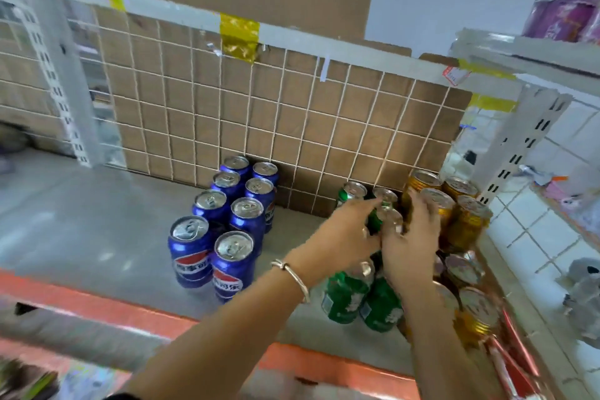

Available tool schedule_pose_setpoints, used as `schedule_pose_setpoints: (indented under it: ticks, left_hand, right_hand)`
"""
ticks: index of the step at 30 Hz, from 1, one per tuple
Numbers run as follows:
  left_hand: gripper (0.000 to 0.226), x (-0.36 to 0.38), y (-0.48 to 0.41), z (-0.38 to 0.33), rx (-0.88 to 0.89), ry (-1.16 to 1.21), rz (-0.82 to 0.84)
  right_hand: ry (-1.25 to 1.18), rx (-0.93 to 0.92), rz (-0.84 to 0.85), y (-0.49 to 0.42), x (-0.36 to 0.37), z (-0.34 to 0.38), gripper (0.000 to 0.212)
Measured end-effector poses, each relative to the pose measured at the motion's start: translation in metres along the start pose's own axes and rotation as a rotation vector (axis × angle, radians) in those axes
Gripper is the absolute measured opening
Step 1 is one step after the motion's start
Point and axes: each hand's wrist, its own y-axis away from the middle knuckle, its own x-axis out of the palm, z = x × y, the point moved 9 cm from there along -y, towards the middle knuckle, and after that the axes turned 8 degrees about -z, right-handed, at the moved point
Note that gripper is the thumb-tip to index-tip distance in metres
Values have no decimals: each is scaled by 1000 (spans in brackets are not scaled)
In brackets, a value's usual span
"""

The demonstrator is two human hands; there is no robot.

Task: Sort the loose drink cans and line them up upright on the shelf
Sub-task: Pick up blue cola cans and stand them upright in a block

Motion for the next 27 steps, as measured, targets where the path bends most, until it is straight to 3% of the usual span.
schedule_pose_setpoints:
  ticks: [4,14,21,25,27]
  left_hand:
    - [38,-88,52,18,-3,-27,-157]
    - [37,-296,273,133,-377,-115,-567]
    - [42,-373,404,196,-624,-68,-710]
    - [44,-398,427,226,-672,-31,-747]
    - [42,-406,428,238,-699,-34,-740]
  right_hand:
    - [-230,-55,240,57,55,79,43]
    - [-492,-181,674,286,181,270,47]
    - [-442,-153,1098,429,239,340,40]
    - [-373,-168,1231,460,278,354,51]
    - [-359,-145,1269,463,293,357,46]
